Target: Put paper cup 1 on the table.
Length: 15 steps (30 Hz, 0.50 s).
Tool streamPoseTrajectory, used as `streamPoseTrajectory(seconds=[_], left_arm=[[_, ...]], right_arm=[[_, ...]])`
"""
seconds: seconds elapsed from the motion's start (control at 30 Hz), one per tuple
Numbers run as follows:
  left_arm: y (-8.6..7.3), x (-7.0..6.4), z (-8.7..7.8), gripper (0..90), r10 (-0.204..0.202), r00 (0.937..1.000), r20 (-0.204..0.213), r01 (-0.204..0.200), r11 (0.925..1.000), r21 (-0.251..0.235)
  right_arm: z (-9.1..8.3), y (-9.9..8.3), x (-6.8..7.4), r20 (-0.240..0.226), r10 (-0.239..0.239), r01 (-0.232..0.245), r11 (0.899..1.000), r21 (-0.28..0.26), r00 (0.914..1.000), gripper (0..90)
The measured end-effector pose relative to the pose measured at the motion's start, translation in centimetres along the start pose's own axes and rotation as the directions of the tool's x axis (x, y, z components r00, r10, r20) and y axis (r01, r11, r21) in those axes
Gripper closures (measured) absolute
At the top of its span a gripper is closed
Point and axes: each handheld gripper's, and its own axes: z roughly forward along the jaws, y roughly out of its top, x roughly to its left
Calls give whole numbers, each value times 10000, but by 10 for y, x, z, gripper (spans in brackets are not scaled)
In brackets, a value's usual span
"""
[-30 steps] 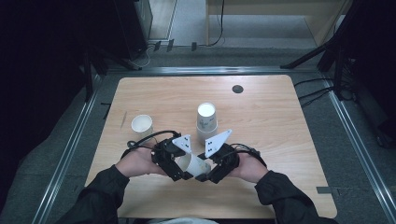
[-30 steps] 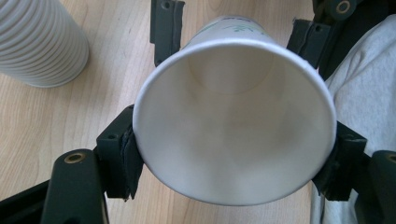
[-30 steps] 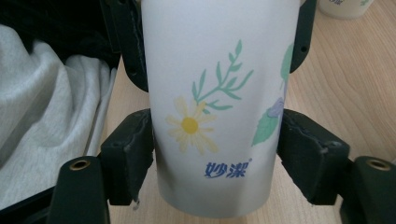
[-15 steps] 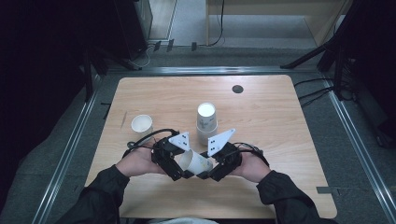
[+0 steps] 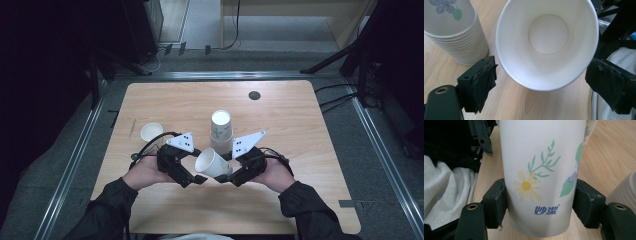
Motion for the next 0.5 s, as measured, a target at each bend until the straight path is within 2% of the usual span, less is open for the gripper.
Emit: streamPoseTrajectory(seconds=[0.13, 0.3, 0.37, 0.5], left_arm=[[-2, 2, -4, 102, -319, 9994, 115, 324, 9980, -541], [-3, 3, -5, 102, -424, 9991, 13, 423, 9959, -796], [-3, 3, -5, 102, -565, 9984, 70, 569, 9934, -995], [-2, 1, -5, 107, -619, 9981, 40, 619, 9897, -1288]], right_arm=[[-4, 0, -1, 84, 74, -72, 9996, -264, 9999, 340], [-6, 1, -2, 124, 115, -109, 9990, -434, 9999, 340], [-7, 2, -3, 161, 125, -118, 9988, -467, 9998, 340], [-8, 2, -3, 166, 169, -158, 9976, -678, 9997, 340]])
